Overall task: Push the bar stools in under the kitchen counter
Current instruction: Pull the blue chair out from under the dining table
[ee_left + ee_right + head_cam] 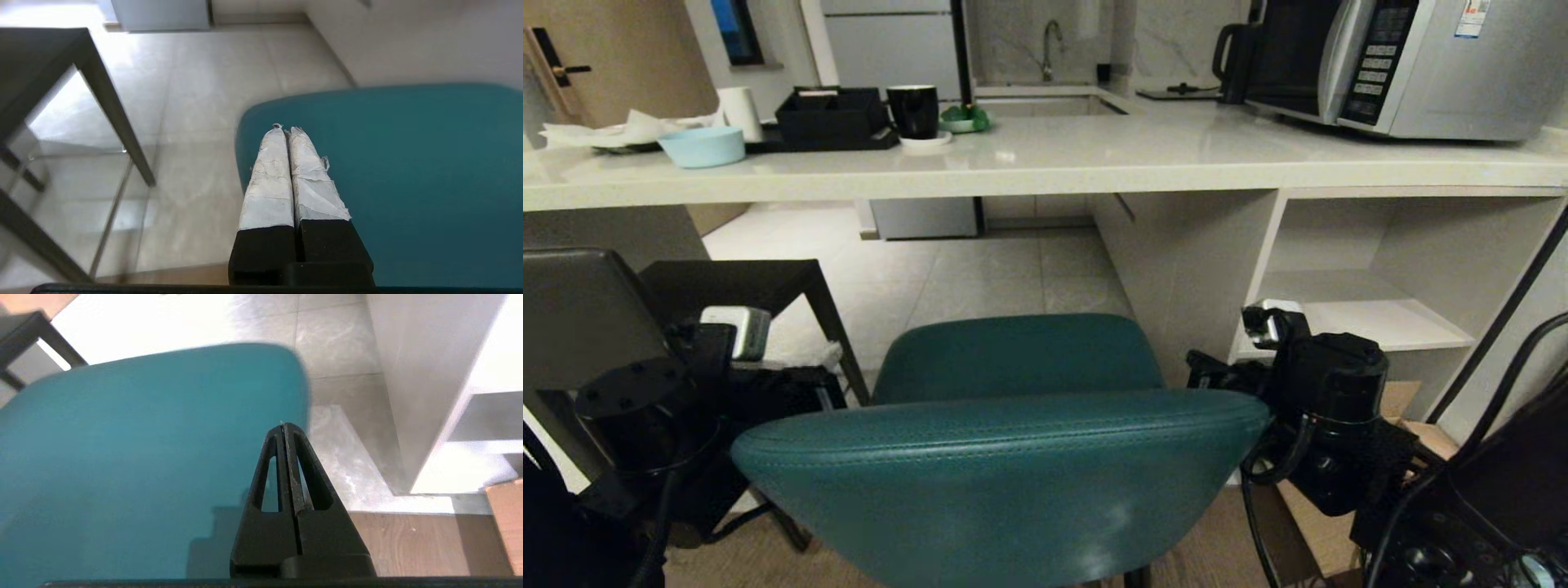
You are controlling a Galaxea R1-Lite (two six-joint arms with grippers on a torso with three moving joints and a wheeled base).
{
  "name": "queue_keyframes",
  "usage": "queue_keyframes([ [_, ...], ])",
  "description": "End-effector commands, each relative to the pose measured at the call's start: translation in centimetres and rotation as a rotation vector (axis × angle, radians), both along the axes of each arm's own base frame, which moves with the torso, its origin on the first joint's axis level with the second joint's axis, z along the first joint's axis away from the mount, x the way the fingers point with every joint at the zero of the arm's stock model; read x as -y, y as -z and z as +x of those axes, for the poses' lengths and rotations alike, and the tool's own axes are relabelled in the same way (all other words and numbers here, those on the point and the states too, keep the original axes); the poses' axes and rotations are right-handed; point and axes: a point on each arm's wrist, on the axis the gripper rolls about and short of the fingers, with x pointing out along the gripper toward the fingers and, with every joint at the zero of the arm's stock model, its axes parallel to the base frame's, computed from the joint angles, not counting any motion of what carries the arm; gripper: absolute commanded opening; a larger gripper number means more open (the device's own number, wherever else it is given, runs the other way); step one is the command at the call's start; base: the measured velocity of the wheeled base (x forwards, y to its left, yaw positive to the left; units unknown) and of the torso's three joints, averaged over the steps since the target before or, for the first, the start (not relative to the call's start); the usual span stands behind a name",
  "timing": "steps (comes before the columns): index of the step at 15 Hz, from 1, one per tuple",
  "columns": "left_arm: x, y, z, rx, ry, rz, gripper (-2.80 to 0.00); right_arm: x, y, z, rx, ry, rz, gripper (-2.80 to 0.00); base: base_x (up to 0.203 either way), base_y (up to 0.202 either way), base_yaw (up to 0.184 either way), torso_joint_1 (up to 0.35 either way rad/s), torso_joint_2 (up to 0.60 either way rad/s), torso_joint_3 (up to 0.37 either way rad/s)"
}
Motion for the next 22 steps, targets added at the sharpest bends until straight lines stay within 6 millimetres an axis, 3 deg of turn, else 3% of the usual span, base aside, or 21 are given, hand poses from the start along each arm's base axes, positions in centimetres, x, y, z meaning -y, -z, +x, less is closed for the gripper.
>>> queue_keyframes([
  [1, -0.4, -1.0, 0.5, 0.044, -0.025, -0.027, -2.8, 0.7, -0.5, -0.3, 0.012, 0.021, 0.011, -2.8, 0.0, 0.0, 0.0, 0.0, 0.0, 0.0],
  [4, -0.1, -1.5, 0.2, 0.06, -0.009, -0.055, -2.8, 0.7, -0.6, -0.5, 0.014, 0.019, 0.011, -2.8, 0.0, 0.0, 0.0, 0.0, 0.0, 0.0],
  [8, -1.9, -1.9, -0.7, 0.075, -0.07, -0.029, -2.8, 1.7, -1.9, -1.5, 0.042, 0.032, 0.025, -2.8, 0.0, 0.0, 0.0, 0.0, 0.0, 0.0],
  [12, -2.6, -2.4, -2.8, 0.083, -0.027, -0.021, -2.8, 4.6, -1.9, -5.4, 0.012, 0.057, 0.002, -2.8, 0.0, 0.0, 0.0, 0.0, 0.0, 0.0],
  [15, -1.8, -2.3, -3.7, 0.077, 0.059, -0.017, -2.8, 6.4, -1.5, -8.7, -0.015, 0.05, -0.035, -2.8, 0.0, 0.0, 0.0, 0.0, 0.0, 0.0],
  [18, -0.9, -3.1, -4.5, 0.115, 0.111, -0.011, -2.8, 6.0, -1.5, -9.2, -0.014, 0.021, -0.039, -2.8, 0.0, 0.0, 0.0, 0.0, 0.0, 0.0],
  [22, 0.3, -3.7, -5.4, 0.139, 0.168, -0.011, -2.8, 2.9, -1.5, -8.6, -0.01, -0.082, -0.038, -2.8, 0.0, 0.0, 0.0, 0.0, 0.0, 0.0],
])
